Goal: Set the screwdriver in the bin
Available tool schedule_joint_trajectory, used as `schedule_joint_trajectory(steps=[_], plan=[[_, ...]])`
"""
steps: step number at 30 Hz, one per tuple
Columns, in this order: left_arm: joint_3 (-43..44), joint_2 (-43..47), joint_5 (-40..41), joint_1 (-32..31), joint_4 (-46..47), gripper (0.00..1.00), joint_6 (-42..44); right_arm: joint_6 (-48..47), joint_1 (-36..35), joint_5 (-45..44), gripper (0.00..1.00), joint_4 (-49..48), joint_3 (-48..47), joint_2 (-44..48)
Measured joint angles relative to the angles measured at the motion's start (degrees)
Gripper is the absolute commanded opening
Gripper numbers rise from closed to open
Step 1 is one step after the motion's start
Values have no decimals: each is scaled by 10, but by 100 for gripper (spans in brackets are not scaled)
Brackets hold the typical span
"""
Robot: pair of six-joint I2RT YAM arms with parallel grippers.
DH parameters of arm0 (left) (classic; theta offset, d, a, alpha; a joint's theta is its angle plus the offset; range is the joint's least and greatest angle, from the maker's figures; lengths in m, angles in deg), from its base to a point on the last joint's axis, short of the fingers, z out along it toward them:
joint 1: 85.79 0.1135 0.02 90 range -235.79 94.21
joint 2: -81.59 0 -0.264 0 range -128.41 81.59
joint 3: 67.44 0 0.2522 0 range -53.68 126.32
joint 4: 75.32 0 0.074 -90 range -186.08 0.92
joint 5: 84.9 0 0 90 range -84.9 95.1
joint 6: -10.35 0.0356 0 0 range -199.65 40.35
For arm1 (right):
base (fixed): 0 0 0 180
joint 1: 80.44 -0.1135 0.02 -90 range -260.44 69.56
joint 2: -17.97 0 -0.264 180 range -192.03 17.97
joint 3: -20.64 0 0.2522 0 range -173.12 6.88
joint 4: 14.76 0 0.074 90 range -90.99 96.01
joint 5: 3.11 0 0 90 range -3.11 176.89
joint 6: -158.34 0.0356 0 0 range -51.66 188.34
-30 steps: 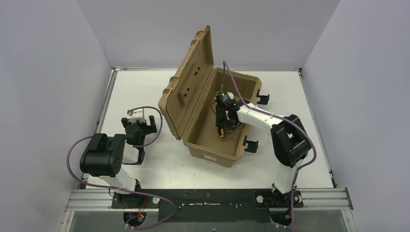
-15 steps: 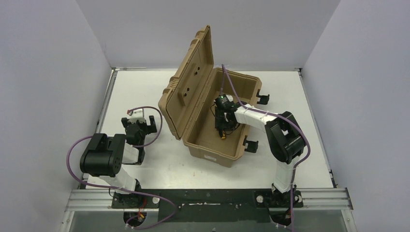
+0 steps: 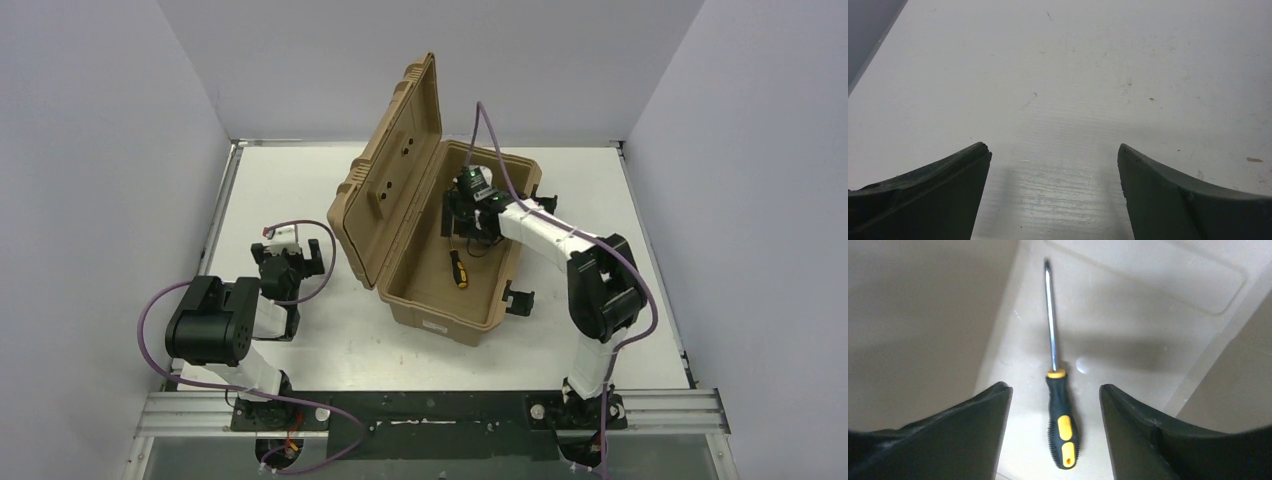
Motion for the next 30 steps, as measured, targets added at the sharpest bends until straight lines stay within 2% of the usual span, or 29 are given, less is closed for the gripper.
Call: schedule_joint_trajectory(steps=[1,2,9,17,23,30], plan=[[0,0,0,0,0,97,0,-4,4,0,99,1,-11,9],[0,0,0,0,0,97,0,-9,9,3,100,0,-21,19],[0,0,0,0,0,97,0,-66,76,27,100,-28,-33,146],[0,0,0,0,0,97,0,-141,176,-18,100,-108,37,322],[0,0,0,0,0,97,0,-194,308,-34,100,-175,177,393],[0,0,0,0,0,97,0,-232,369,-56,100,-266,386,450]])
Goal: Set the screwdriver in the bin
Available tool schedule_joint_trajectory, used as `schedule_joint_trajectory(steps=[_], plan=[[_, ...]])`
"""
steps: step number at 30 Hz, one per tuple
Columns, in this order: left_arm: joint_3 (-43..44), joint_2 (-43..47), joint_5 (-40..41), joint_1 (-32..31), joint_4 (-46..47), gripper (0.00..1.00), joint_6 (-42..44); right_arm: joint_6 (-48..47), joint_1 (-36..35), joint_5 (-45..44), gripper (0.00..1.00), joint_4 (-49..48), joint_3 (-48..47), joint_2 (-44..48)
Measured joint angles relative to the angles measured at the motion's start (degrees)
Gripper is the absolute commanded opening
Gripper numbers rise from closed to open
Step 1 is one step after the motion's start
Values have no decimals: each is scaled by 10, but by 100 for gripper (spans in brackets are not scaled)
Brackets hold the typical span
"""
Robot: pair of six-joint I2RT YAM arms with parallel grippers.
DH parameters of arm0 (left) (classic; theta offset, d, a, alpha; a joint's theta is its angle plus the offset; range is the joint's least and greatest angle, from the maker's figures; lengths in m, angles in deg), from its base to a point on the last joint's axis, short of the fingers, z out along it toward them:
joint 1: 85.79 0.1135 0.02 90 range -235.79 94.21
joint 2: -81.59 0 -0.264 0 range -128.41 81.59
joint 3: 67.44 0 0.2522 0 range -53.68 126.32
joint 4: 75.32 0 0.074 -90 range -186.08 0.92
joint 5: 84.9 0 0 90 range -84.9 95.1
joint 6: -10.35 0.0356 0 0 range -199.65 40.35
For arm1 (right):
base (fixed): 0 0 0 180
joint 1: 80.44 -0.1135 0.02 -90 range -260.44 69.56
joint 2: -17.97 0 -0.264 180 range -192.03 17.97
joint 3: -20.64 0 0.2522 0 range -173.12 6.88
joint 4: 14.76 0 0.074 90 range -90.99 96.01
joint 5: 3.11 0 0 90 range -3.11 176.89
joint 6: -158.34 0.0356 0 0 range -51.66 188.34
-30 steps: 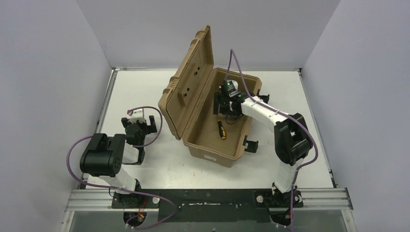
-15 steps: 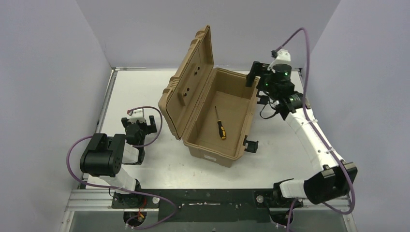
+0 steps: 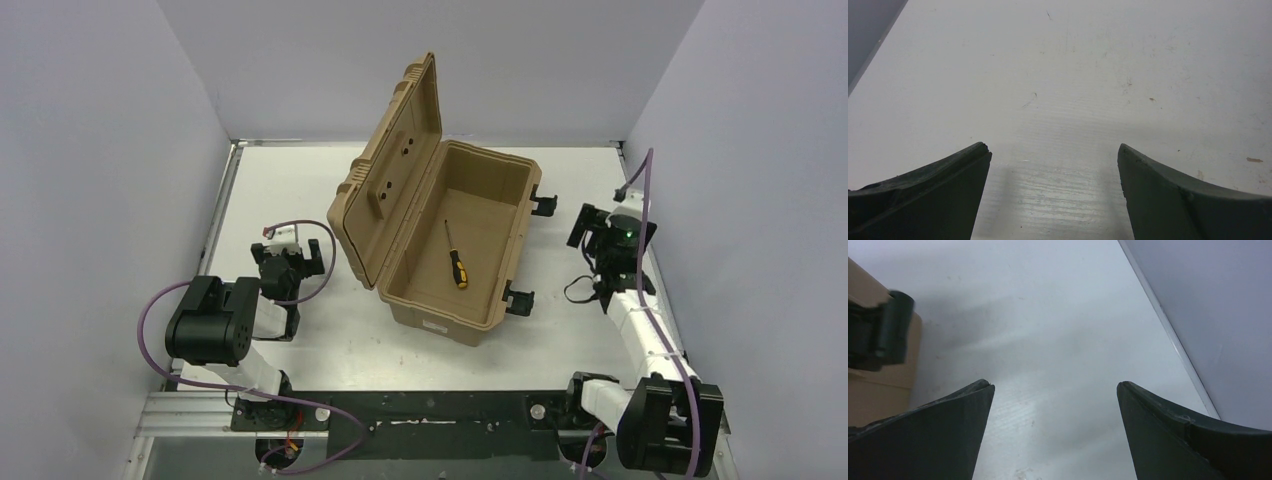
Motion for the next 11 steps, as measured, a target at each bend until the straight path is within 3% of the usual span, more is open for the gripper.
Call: schedule_joint_trajectory(steps=[6,11], plan=[[0,0,0,0,0,97,0,0,24,6,100,-108,121,28],[0,0,0,0,0,97,0,7,28,21,100,-159,164,27]])
